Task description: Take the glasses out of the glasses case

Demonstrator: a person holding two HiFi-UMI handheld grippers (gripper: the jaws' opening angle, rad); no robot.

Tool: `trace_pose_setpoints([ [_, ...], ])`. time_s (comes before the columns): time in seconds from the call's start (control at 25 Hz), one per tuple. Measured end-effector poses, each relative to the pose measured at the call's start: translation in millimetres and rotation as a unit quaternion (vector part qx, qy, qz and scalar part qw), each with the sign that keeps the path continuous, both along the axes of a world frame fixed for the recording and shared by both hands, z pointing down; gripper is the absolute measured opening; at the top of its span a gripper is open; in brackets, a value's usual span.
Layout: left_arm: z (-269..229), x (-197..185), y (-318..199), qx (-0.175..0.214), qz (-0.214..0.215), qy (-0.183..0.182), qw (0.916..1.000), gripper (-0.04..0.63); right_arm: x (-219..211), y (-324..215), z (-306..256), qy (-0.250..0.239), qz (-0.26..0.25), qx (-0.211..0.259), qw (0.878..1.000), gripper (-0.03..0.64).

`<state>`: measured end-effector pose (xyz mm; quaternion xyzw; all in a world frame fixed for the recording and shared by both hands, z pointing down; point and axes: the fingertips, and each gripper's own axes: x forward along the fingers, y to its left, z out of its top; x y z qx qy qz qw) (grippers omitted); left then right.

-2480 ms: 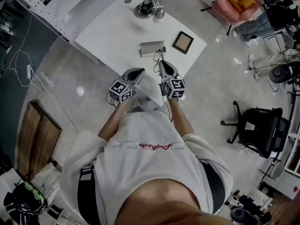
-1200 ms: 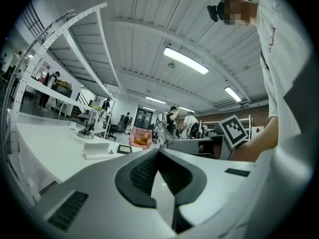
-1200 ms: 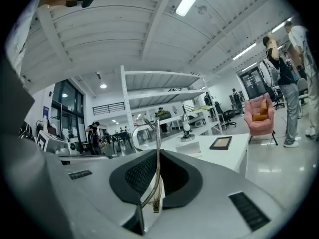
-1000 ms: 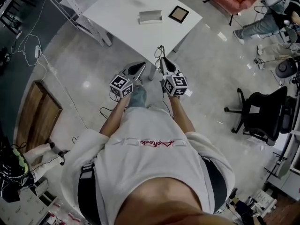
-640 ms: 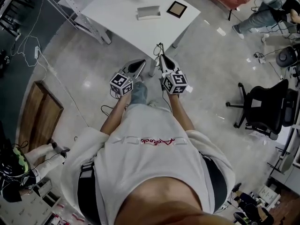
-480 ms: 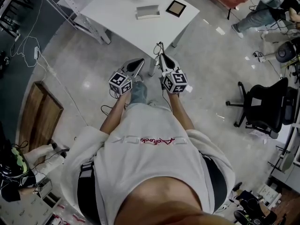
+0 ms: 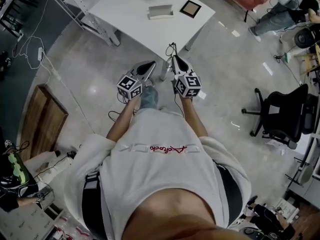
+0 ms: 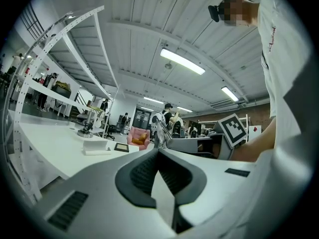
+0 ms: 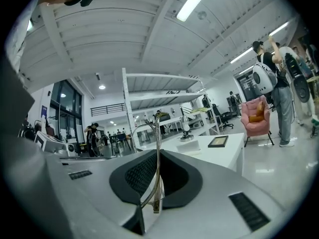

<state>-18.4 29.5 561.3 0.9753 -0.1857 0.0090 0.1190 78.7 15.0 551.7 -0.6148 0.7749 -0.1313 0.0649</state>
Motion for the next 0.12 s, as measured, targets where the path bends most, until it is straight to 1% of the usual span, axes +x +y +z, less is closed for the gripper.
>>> trace_pose_setpoints([
  [0.12, 0.4, -1.0, 0.2, 0.000, 0.001, 0.002, 1.0000, -0.009, -3.0, 0.6, 1.3, 0.003, -0.002, 0.000, 1.000, 0.046],
])
